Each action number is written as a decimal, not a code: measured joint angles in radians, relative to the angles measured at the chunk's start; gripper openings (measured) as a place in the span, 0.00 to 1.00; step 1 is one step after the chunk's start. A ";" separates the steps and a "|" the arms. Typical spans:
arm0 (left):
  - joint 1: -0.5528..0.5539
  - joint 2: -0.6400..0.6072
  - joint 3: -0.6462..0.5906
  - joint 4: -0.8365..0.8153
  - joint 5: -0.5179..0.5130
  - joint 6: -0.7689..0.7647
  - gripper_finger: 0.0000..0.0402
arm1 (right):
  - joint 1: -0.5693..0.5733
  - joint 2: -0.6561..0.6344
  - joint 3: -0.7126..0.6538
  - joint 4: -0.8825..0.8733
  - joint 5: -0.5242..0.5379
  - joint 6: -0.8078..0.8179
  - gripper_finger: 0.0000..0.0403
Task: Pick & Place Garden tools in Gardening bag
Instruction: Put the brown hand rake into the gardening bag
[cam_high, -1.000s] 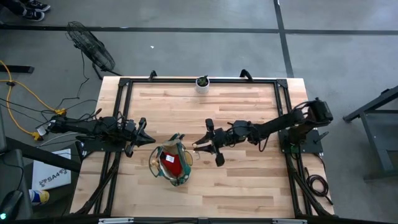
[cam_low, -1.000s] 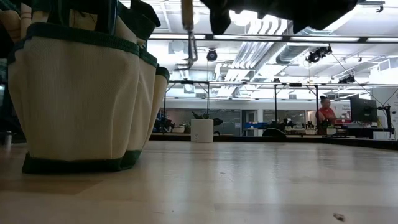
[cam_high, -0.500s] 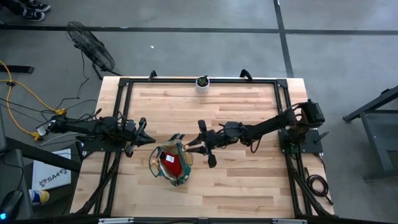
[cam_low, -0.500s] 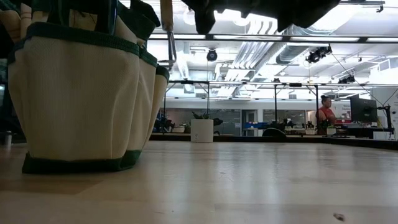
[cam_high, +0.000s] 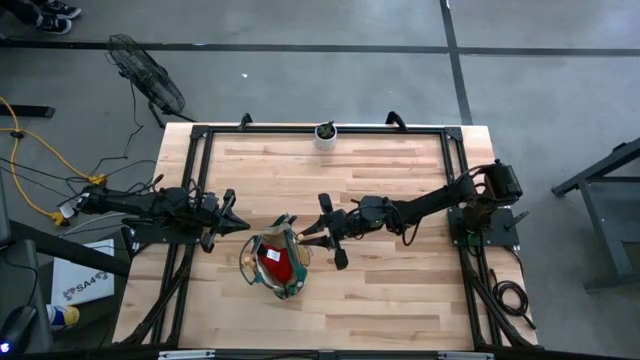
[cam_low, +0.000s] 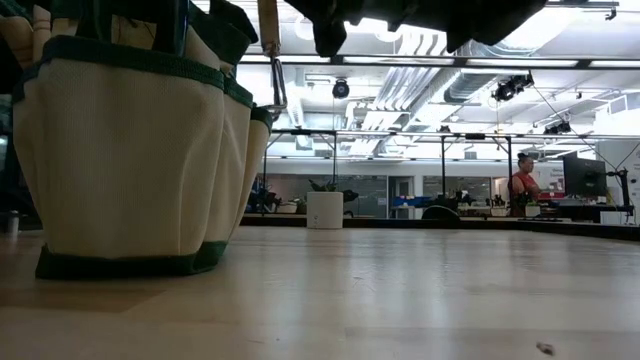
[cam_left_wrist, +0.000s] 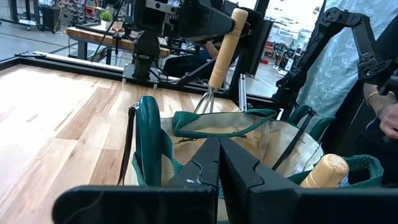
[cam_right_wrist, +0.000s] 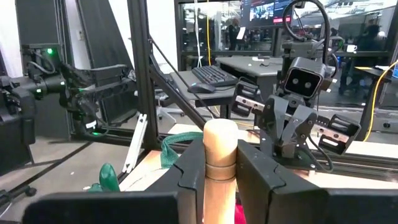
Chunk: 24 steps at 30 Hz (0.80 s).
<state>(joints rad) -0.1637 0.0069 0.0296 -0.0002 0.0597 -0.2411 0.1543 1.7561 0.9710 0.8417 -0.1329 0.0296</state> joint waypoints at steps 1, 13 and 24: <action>0.000 0.000 0.000 0.000 0.000 0.000 0.00 | 0.000 0.000 0.000 0.000 -0.001 0.000 0.13; 0.000 0.000 0.000 0.000 0.000 0.000 0.00 | 0.000 0.018 0.025 0.000 -0.023 0.000 0.13; 0.000 0.000 0.000 0.000 0.000 0.000 0.00 | -0.004 0.038 0.045 -0.039 -0.008 0.000 0.13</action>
<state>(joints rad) -0.1638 0.0071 0.0296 -0.0002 0.0597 -0.2413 0.1501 1.7945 1.0157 0.8028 -0.1412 0.0299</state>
